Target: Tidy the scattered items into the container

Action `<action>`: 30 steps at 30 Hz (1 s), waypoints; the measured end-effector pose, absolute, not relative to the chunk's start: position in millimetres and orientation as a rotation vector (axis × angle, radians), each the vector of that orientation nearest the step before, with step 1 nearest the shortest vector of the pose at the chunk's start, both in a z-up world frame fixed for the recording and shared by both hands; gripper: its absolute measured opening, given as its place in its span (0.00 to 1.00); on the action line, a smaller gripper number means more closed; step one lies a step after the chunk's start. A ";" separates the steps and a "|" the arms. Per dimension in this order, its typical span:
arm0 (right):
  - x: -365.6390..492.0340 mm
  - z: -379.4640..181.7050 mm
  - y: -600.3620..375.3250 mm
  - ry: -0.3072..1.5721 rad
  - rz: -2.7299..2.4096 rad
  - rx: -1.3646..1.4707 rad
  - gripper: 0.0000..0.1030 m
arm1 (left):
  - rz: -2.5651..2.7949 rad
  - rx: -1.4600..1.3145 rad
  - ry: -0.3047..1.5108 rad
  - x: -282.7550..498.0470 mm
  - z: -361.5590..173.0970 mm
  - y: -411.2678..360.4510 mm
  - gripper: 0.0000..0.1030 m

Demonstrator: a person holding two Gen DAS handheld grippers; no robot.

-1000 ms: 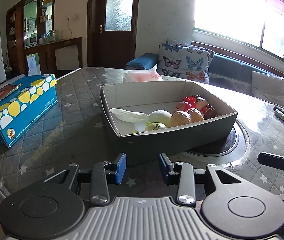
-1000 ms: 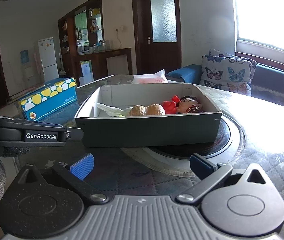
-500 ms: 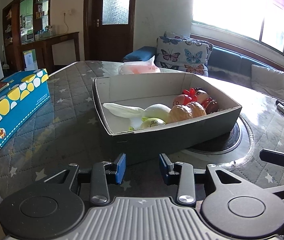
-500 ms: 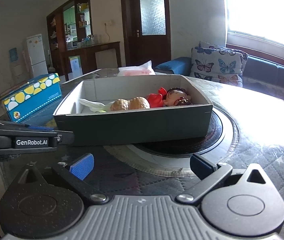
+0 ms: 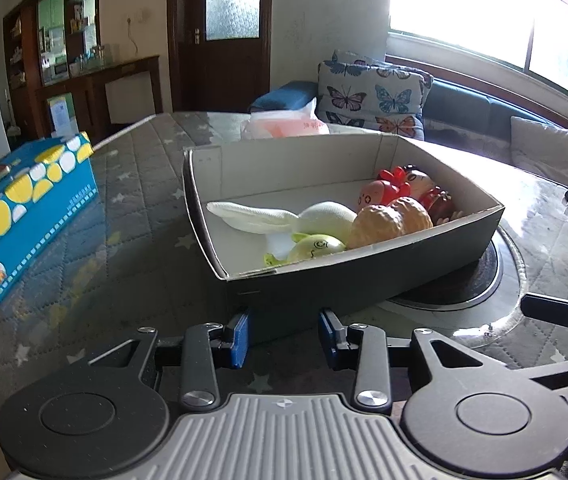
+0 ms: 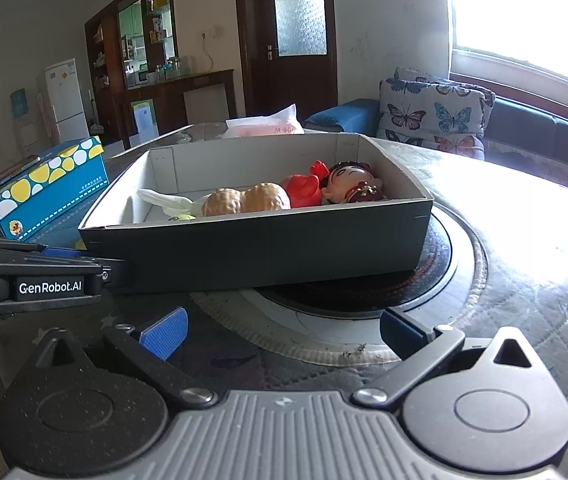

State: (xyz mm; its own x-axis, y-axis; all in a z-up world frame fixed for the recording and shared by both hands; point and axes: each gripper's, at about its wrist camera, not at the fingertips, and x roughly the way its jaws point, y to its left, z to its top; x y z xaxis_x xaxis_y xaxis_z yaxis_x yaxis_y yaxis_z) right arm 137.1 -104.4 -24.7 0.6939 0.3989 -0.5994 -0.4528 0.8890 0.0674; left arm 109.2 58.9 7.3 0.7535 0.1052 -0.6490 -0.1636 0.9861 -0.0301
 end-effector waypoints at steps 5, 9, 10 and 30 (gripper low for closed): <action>144.5 -27.7 -99.9 0.661 0.487 -0.091 1.00 | 0.147 -0.086 0.725 112.6 4.5 57.3 0.37; 149.0 -29.7 -98.4 0.668 0.488 -0.099 1.00 | 0.168 -0.117 0.750 117.6 2.1 58.6 0.37; 150.0 -29.7 -98.7 0.670 0.487 -0.098 1.00 | 0.176 -0.124 0.757 118.5 1.0 58.8 0.37; 155.4 -28.9 -100.8 0.674 0.501 -0.101 1.00 | 0.251 -0.167 0.763 124.3 0.7 64.8 0.37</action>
